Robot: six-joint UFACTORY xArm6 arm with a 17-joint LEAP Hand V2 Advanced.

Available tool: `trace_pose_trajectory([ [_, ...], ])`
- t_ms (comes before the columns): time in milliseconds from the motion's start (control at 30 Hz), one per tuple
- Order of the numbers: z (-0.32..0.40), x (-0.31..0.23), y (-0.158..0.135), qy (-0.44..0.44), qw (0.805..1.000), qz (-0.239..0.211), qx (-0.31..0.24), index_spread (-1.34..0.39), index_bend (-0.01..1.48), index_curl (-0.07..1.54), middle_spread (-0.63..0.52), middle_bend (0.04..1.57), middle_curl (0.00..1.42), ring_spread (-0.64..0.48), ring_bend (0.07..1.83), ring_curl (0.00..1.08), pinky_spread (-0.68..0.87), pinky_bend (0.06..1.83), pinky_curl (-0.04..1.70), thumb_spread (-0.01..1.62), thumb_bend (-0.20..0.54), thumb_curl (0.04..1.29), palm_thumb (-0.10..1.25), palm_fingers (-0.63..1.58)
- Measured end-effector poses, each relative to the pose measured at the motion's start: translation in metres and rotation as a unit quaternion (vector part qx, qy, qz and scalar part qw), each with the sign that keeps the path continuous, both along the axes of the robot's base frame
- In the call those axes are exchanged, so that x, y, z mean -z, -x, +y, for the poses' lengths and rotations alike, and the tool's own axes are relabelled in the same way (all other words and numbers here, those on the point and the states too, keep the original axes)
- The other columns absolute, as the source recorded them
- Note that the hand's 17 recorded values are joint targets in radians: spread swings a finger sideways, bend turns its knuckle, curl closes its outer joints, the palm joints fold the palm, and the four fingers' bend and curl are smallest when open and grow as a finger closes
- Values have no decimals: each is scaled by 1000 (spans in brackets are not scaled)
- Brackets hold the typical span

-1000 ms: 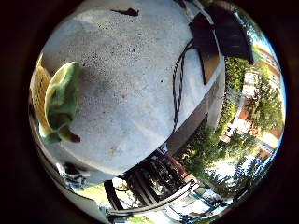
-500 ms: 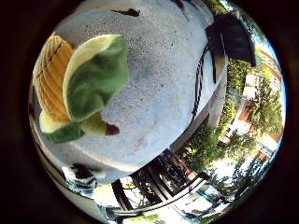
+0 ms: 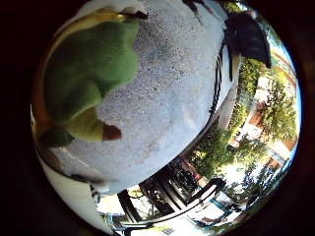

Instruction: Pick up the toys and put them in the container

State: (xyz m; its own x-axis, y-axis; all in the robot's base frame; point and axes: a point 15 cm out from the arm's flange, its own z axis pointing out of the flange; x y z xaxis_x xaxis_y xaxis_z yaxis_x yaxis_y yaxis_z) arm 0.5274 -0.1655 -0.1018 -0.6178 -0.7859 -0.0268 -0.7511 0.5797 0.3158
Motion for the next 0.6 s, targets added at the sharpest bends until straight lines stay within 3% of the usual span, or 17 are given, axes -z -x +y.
trace_pose_trajectory([
  [67, 0, -3, -2, 0, 1000, -3, -3, -99, 145, 142, -24, 502, 525, 167, 899, 465, 466, 870, 340, 1105, -10, 397, 652, 1115],
  [133, 1, -5, -1, -2, 1000, -2, -8, -168, 180, 152, -50, 605, 580, 128, 980, 514, 446, 935, 389, 1097, -11, 410, 679, 1200],
  [333, 2, -15, 0, -8, 1000, 2, -11, -369, 363, 169, -129, 921, 769, 11, 1193, 646, 377, 1130, 539, 1060, 10, 485, 831, 1132],
  [467, 5, -26, 1, -15, 1000, 5, -21, -494, 560, 201, -165, 1025, 863, -40, 1279, 704, 314, 1264, 642, 1044, 23, 544, 950, 1100],
  [600, 11, -48, 2, -31, 999, 9, -37, -584, 681, 234, -186, 1075, 923, -66, 1333, 736, 267, 1329, 717, 1051, 7, 586, 980, 1034],
])
